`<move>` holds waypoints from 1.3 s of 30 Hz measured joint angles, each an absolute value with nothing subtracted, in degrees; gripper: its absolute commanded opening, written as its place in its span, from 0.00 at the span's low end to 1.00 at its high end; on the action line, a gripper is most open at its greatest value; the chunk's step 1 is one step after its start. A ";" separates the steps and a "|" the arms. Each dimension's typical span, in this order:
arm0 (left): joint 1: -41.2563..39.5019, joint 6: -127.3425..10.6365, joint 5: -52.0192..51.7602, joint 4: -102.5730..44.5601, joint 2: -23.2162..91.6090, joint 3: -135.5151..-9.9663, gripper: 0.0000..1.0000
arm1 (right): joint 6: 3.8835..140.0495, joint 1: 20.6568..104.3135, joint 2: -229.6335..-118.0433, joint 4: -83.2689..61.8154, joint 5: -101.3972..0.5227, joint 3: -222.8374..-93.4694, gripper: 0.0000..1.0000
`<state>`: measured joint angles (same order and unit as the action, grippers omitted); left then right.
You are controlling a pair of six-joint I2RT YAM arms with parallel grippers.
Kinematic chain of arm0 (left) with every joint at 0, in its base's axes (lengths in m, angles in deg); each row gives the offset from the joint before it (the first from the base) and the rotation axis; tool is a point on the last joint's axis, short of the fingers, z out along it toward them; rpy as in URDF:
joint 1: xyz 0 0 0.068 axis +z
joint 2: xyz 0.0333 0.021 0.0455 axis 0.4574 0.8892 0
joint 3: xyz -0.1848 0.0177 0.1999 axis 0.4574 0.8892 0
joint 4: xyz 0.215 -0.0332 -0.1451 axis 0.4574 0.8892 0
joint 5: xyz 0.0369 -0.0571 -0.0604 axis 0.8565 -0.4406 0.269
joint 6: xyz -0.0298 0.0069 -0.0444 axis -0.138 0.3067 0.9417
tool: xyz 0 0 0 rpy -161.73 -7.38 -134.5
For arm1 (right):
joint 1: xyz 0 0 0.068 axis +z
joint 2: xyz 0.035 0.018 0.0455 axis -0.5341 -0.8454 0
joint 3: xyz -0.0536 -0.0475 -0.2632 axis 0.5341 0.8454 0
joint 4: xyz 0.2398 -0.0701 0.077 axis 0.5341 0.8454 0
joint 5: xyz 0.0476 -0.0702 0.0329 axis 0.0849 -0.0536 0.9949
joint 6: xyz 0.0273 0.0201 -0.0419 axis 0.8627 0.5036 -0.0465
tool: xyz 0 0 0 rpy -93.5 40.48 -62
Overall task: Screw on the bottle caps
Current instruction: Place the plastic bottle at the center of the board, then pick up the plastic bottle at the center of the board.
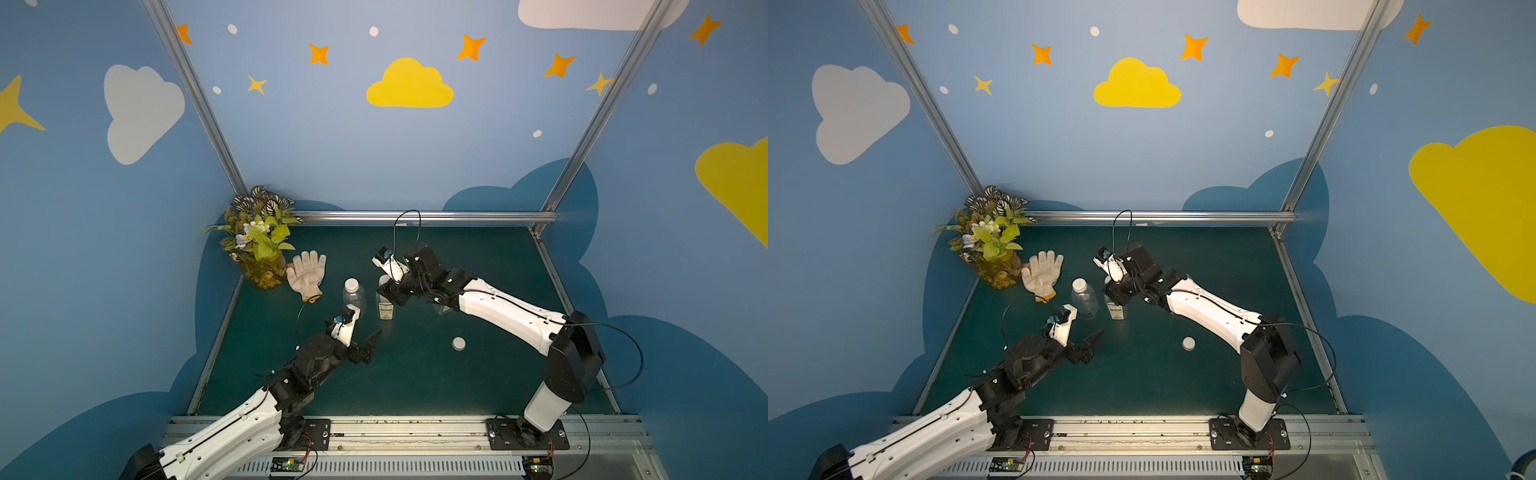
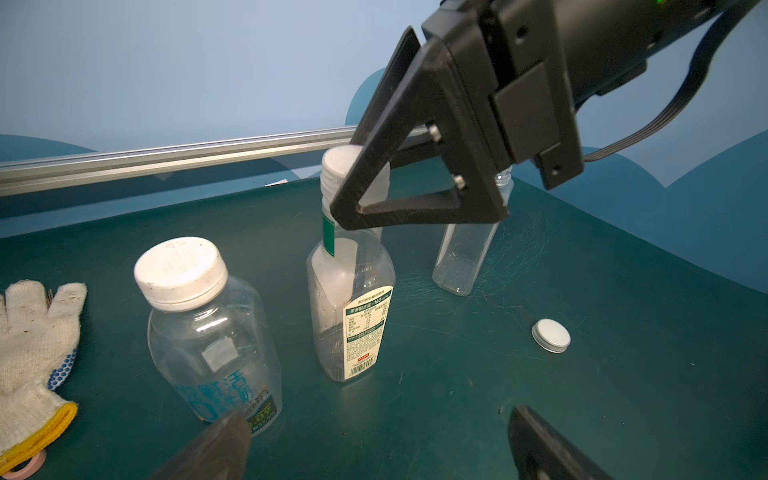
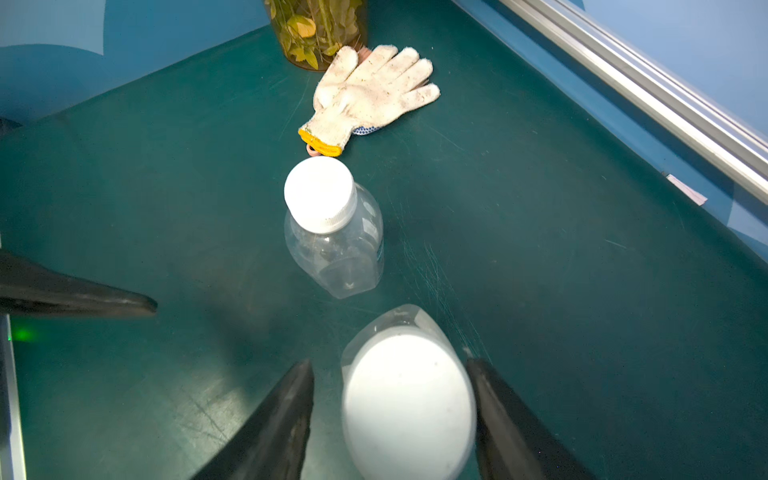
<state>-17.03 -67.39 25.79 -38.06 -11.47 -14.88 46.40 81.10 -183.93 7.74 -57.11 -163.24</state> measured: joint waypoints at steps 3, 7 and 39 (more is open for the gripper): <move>-17.03 -67.39 25.68 -38.08 -11.21 -14.88 1.00 | 46.07 81.10 -183.93 8.62 -57.16 -163.88 0.72; -17.03 -67.39 25.60 -38.28 -11.10 -14.88 1.00 | 45.54 81.01 -183.93 8.94 -57.27 -164.73 0.77; -16.90 -67.39 22.58 -38.89 -10.10 -14.88 1.00 | 60.63 65.49 -161.92 28.68 -78.75 -156.93 0.94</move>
